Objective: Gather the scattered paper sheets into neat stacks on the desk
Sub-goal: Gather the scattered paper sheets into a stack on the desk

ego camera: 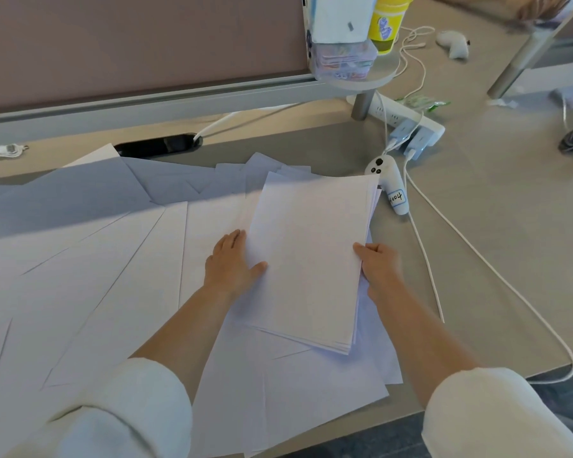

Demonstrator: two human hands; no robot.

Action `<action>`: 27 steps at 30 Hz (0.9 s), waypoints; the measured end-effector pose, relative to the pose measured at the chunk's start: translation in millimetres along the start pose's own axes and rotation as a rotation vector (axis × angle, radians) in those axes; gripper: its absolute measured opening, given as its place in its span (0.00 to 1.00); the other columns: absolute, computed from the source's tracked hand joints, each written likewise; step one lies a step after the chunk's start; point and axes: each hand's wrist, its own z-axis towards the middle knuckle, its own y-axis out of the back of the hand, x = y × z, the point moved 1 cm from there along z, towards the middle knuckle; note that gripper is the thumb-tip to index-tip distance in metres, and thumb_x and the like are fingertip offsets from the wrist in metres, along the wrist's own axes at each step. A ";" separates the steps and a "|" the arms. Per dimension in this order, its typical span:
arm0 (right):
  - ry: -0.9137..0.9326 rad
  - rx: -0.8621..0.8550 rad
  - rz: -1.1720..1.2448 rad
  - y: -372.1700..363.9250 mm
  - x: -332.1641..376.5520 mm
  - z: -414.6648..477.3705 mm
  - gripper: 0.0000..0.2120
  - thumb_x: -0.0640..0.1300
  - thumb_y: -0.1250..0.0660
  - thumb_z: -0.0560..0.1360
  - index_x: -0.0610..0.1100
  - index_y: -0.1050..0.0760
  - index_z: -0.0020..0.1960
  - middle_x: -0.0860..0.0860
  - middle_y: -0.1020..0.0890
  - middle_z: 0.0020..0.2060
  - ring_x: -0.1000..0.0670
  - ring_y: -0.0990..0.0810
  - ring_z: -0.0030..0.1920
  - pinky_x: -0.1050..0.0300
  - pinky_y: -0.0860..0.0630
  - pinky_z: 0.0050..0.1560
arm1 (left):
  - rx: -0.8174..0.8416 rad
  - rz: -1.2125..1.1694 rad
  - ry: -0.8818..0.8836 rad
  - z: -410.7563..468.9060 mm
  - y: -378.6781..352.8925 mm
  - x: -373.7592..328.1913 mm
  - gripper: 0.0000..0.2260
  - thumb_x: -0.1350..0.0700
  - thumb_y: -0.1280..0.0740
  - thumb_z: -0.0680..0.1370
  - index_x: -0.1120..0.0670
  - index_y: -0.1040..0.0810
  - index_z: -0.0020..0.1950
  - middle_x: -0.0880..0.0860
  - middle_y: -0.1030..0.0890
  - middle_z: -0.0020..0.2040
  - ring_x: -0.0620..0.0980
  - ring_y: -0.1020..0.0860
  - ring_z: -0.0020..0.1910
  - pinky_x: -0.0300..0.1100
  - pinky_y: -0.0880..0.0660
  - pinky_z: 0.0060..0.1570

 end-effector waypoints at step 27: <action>0.145 0.570 0.490 0.8 52.1 -47.0 0.11 0.39 0.41 0.79 0.42 0.23 0.56 0.50 0.15 0.42 0.51 0.16 0.42 0.56 0.19 0.45 | 0.113 -0.210 -0.040 -4.6 12.5 2.9 0.26 0.47 0.48 0.82 0.57 0.45 0.77 0.51 0.48 0.78 0.47 0.50 0.77 0.42 0.52 0.74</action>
